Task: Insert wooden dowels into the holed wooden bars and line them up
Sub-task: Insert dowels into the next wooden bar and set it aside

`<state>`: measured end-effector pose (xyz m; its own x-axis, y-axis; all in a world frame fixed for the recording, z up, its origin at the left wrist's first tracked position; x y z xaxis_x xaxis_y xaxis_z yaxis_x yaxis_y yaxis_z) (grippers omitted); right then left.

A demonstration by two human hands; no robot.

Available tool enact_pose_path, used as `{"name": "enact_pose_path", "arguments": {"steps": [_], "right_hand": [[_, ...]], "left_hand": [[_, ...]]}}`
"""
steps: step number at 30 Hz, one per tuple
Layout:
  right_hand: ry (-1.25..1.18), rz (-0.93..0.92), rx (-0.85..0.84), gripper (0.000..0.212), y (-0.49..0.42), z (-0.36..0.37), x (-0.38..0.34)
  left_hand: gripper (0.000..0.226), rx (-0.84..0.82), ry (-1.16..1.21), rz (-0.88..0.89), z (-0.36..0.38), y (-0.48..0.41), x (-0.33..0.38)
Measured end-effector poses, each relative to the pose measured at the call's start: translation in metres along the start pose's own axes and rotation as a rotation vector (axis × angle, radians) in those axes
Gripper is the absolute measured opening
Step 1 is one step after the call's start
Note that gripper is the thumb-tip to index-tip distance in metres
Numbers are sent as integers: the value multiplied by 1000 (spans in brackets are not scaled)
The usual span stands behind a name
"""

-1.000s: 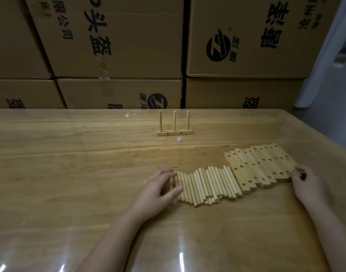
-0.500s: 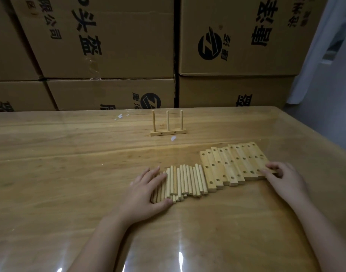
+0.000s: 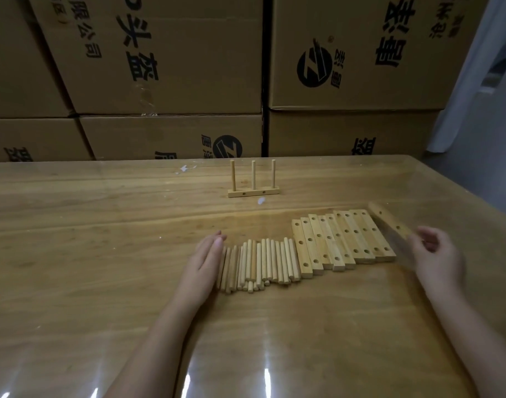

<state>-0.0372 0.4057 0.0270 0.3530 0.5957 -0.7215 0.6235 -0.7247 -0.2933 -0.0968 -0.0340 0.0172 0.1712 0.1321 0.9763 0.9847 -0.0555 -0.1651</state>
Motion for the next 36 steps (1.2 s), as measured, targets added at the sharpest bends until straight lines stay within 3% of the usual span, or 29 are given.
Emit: {"name": "enact_pose_path", "arguments": {"steps": [4,10,13,15,18,22,24,27,32,34,36], "right_hand": [[-236,12,32,17,15,-13,-34],[-571,80,-553,18,93,59,-115],[-588,-10,-665,13,127,81,-150],[-575,-81,-681,12,146,91,-166],[-526,-199,-645,11,173,99,-175],[-297,-582,-378,17,194,82,-191],[-249,-709,-333,24,200,77,-198],[-171,-737,-415,28,197,82,-194],[187,-669,-252,30,157,76,-166],[306,-656,-366,46,150,88,-156],[391,-675,-530,74,152,103,-146]], "left_hand": [[30,135,300,-35,-15,-2,-2],[20,217,537,39,-24,4,7],[14,175,591,2,-20,4,7],[27,122,586,-26,-16,2,5],[27,93,615,-26,-14,-1,4],[21,63,685,-26,-16,-6,-1],[24,15,772,-50,-13,-9,-4],[26,23,868,-90,-15,-13,-9],[32,80,905,-151,-19,-14,-17],[31,108,941,-168,-20,-14,-18],[34,126,955,-172,-21,-14,-18]]}}
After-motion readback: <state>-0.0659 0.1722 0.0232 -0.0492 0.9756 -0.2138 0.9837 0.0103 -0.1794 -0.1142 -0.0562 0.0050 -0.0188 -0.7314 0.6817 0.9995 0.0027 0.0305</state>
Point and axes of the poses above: each hand's wrist, its own y-axis away from the middle knuckle, its own z-axis out of the palm, x = y × z, the point moved 9 cm from there along -y, towards the middle knuckle, and after that the axes turned 15 degrees about y, right-handed, at the moved point
